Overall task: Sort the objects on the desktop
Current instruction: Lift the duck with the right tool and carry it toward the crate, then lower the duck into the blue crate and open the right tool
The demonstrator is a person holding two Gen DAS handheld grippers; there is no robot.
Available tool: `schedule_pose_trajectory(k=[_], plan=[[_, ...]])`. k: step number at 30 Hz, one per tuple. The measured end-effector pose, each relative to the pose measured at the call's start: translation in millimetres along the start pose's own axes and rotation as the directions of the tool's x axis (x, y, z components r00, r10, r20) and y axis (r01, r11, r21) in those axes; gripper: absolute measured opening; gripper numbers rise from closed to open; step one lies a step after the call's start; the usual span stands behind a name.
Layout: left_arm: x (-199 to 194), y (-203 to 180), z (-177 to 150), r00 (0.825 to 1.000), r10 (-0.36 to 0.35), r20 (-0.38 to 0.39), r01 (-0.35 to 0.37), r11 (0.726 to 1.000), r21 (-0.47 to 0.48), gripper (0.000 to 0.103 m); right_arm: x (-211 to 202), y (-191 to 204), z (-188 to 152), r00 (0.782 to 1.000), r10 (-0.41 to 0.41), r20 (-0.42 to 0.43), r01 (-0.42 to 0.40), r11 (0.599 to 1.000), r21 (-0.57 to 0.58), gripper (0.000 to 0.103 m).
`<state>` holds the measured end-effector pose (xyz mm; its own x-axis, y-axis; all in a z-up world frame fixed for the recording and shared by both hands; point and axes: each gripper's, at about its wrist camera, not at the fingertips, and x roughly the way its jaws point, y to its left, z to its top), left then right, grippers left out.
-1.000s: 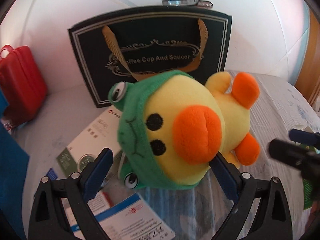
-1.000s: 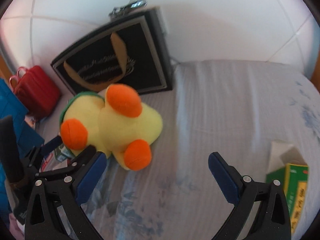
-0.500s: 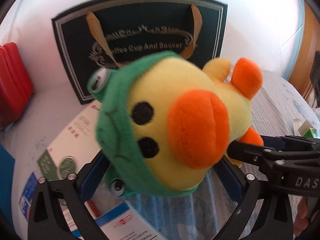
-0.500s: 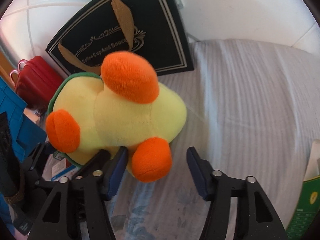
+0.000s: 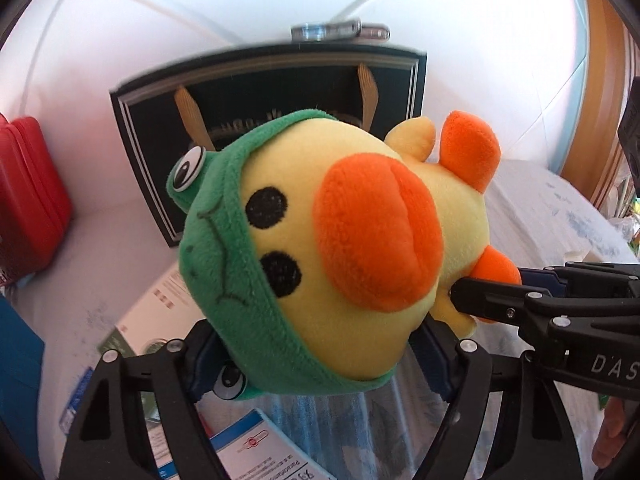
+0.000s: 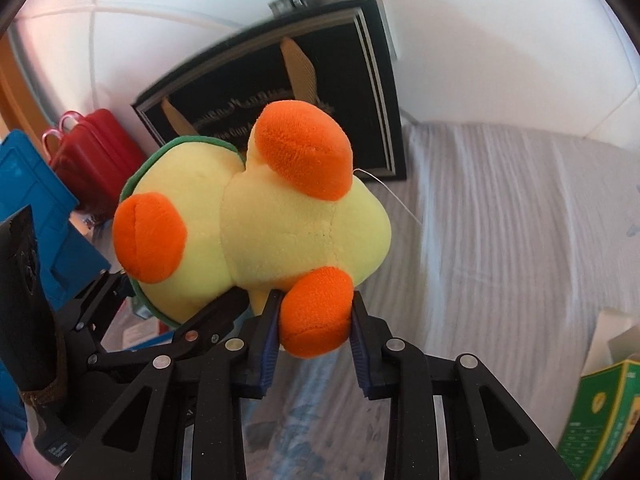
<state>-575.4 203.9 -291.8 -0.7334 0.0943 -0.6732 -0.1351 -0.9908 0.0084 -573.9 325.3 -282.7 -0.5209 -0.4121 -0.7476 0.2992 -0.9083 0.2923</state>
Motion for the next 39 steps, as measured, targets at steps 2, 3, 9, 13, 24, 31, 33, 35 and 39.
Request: schedule_pose_trajectory(k=[2,3,9,13,24,31,33,35,39], plan=[[-13.7,-0.7,6.6,1.000,-0.002,0.018,0.002,1.000,-0.006,0.080,-9.8,4.8,3.7,1.000,0.000,0.015,0.000,1.000,-0.008,0.030],[-20.1,-0.8,9.9,1.000,-0.001,0.028,0.001,1.000,-0.007,0.080,-18.1,8.8,6.4,1.000,0.000,0.027,0.000,1.000,-0.015,0.030],[-81.1,-0.1,27.5,0.995,0.010,0.099,-0.007,1.000,-0.025,0.080,-60.6,36.1,22.0,0.996,0.009,0.085,-0.005,0.998,-0.055,0.030],[-128.0,4.1,36.4,0.989,0.023,0.147,-0.016,0.999,-0.047,0.080,-102.8,65.0,25.1,0.992,0.023,0.127,-0.011,0.996,-0.094,0.030],[-287.1,32.2,40.1,0.945,0.146,0.294,-0.117,0.987,-0.113,0.081,-222.1,160.7,17.0,0.964,0.123,0.236,-0.071,0.973,-0.218,0.030],[-384.6,72.9,18.5,0.891,0.293,0.347,-0.235,0.951,-0.201,0.081,-277.8,240.6,2.3,0.936,0.237,0.262,-0.139,0.929,-0.343,0.031],[-409.1,86.6,9.9,0.877,0.335,0.345,-0.270,0.937,-0.223,0.082,-285.3,266.9,-2.3,0.927,0.276,0.256,-0.166,0.910,-0.380,0.031],[-433.1,103.6,-2.2,0.858,0.387,0.337,-0.315,0.916,-0.250,0.082,-288.8,291.9,-6.4,0.917,0.318,0.240,-0.201,0.889,-0.411,0.031],[-473.1,137.0,-24.0,0.822,0.480,0.307,-0.394,0.868,-0.303,0.082,-288.9,346.5,-20.7,0.897,0.395,0.200,-0.268,0.844,-0.464,0.031]])
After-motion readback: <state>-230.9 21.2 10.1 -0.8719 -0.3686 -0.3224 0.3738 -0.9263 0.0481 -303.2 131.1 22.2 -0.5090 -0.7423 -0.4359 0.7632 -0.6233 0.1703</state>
